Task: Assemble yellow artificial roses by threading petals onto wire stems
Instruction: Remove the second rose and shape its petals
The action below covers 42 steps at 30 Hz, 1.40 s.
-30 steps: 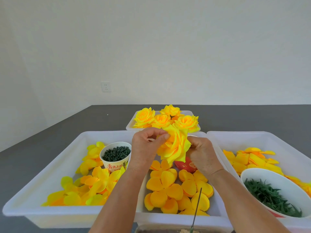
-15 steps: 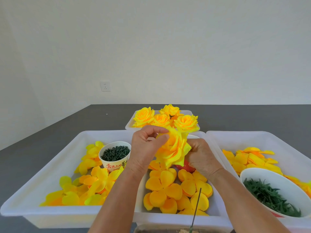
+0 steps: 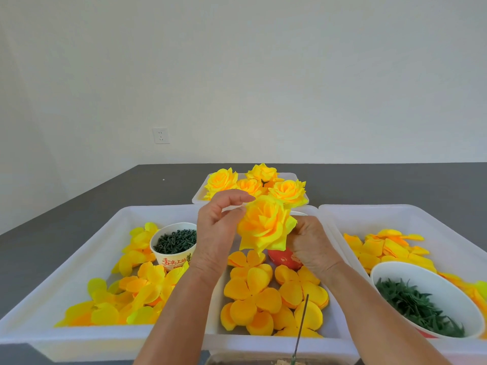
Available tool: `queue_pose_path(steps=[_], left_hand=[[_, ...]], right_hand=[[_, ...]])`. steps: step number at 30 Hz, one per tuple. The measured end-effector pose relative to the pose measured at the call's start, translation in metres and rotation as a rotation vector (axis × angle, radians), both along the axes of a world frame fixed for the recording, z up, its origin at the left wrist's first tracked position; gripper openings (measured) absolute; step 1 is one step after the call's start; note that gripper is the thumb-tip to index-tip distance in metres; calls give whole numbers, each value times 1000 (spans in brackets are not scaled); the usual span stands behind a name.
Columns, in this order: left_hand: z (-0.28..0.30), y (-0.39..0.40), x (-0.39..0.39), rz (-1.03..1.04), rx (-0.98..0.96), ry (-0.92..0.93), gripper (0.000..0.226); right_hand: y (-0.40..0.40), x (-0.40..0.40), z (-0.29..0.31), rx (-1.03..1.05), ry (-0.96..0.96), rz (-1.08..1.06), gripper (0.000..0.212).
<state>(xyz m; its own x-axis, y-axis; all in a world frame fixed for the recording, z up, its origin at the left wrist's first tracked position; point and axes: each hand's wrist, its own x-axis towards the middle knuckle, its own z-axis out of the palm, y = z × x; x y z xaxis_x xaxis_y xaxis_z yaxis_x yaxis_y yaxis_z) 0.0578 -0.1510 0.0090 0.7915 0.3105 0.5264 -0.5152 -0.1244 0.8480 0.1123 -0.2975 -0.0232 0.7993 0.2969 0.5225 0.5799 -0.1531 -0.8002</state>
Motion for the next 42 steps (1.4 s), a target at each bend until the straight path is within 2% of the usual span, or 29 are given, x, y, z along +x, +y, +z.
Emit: queue_pose_path(steps=[2, 6, 11, 15, 18, 21, 24, 26, 27, 29, 33, 37, 39, 42], left_hand=[[0, -3, -1, -21, 69, -4, 24], [-3, -6, -1, 11, 241, 7, 18], [-5, -6, 1, 30, 379, -18, 22], [-8, -6, 4, 101, 451, -39, 17], [-10, -5, 6, 159, 498, -37, 28], [-7, -4, 6, 169, 365, -20, 22], [-6, -2, 5, 117, 55, -3, 16], [-5, 0, 6, 131, -140, 34, 9], [-5, 1, 6, 152, -187, 57, 11], [-4, 2, 7, 152, -235, 87, 14], [-5, 1, 8, 99, -236, 129, 23], [-5, 1, 8, 39, -212, 196, 30], [-6, 2, 9, 4, -212, 258, 32], [-7, 4, 10, -47, -244, 292, 19]], right_hand=[[0, -1, 1, 15, -3, -5, 12], [-1, -1, 3, 45, -32, -7, 12], [-2, 3, 0, 66, -11, -36, 9], [-4, 4, 0, 84, 61, -41, 27], [-2, 3, 1, 96, 72, -43, 29], [-4, 4, 0, 96, 110, -66, 25], [-6, 11, -5, 207, 247, -97, 12], [-5, 11, -5, 310, 348, -8, 3], [-4, 12, -4, 359, 380, 57, 8], [-3, 11, -3, 431, 411, 149, 12], [-3, 12, -2, 437, 419, 152, 17], [-2, 10, -3, 241, 290, -9, 8], [-1, 10, -5, 169, 222, -21, 3], [-2, 10, -6, 131, 172, -35, 11]])
